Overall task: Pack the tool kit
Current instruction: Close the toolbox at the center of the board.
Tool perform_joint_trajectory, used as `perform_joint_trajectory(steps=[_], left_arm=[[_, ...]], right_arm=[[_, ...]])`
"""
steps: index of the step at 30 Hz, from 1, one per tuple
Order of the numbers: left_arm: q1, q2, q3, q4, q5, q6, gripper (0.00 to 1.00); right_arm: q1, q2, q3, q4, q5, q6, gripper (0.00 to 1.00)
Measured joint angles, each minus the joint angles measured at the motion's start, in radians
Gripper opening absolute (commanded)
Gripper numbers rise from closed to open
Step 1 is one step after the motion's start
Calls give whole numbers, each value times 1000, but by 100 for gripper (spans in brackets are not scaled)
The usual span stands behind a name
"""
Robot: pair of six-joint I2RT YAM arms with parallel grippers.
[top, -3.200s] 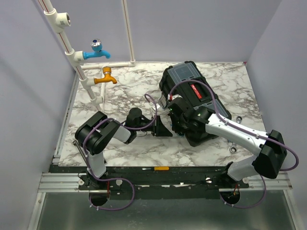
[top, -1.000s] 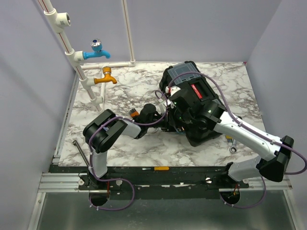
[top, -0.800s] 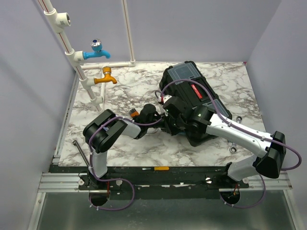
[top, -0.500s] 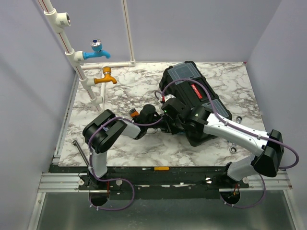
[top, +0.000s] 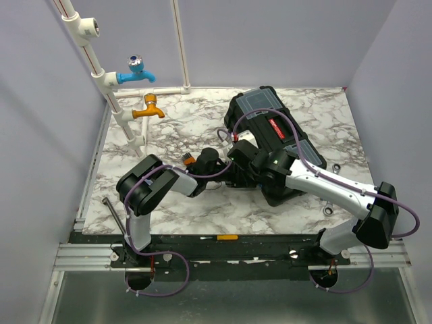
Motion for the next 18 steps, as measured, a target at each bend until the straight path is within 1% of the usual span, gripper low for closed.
perform_joint_trajectory(steps=[7, 18], left_arm=[[0, 0, -10, 0, 0, 0, 30], [0, 0, -11, 1, 0, 2, 30]], right_arm=[[-3, -5, 0, -19, 41, 7, 1], [-57, -16, -5, -16, 61, 6, 1]])
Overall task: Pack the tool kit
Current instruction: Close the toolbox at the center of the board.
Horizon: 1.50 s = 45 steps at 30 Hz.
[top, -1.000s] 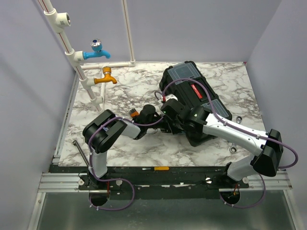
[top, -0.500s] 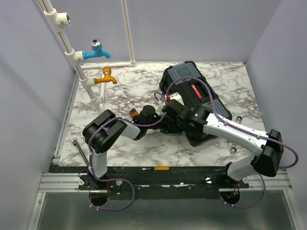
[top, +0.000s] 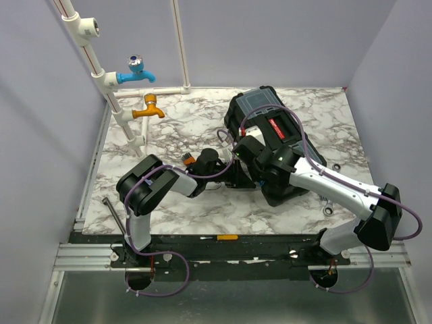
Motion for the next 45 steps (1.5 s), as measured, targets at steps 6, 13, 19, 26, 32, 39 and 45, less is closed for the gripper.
perform_joint_trajectory(steps=[6, 13, 19, 26, 32, 39, 45], left_arm=[[0, 0, 0, 0, 0, 0, 30], [0, 0, 0, 0, 0, 0, 30], [0, 0, 0, 0, 1, 1, 30], [0, 0, 0, 0, 1, 3, 30], [0, 0, 0, 0, 1, 6, 30], [0, 0, 0, 0, 1, 6, 30], [0, 0, 0, 0, 1, 6, 30]], right_arm=[[-16, -16, -16, 21, -29, 0, 1], [-29, -37, 23, -3, -28, -23, 1], [-35, -48, 45, -13, -10, -34, 1], [-34, -48, 48, -23, -8, -38, 15], [-32, -48, 52, -32, -8, -38, 15], [-32, -48, 63, -45, -5, -43, 27], [-28, -53, 67, -45, -3, -46, 29]])
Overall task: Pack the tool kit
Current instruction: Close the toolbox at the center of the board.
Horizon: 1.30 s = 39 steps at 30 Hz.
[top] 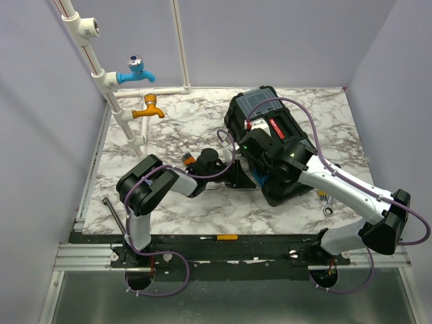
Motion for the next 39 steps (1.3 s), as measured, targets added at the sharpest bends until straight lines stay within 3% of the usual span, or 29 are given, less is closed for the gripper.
perform_joint_trajectory(steps=[23, 39], left_arm=[[0, 0, 0, 0, 0, 0, 30], [42, -96, -84, -31, -22, 23, 30]], right_arm=[[-3, -1, 8, -18, 32, -6, 31], [-2, 8, -126, 18, -10, 5, 29]])
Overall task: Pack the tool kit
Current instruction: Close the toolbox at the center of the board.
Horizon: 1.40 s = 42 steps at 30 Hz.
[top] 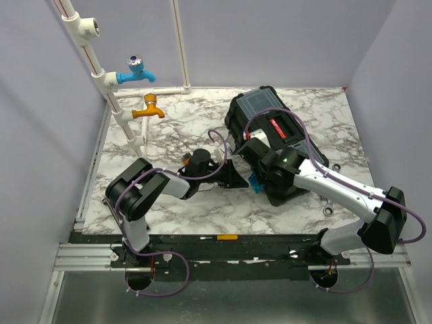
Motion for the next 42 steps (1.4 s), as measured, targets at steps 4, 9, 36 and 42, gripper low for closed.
perform_joint_trajectory(steps=[4, 9, 36, 42], left_arm=[[0, 0, 0, 0, 0, -1, 30], [0, -3, 0, -2, 0, -1, 30], [-69, -110, 185, -359, -38, 90, 71], [-82, -119, 190, -385, -61, 96, 70]], right_arm=[[0, 0, 0, 0, 2, 0, 28], [0, 0, 3, -3, 2, 0, 33], [-622, -259, 113, 258, -111, 40, 100], [-865, -239, -34, 404, -379, 142, 100]])
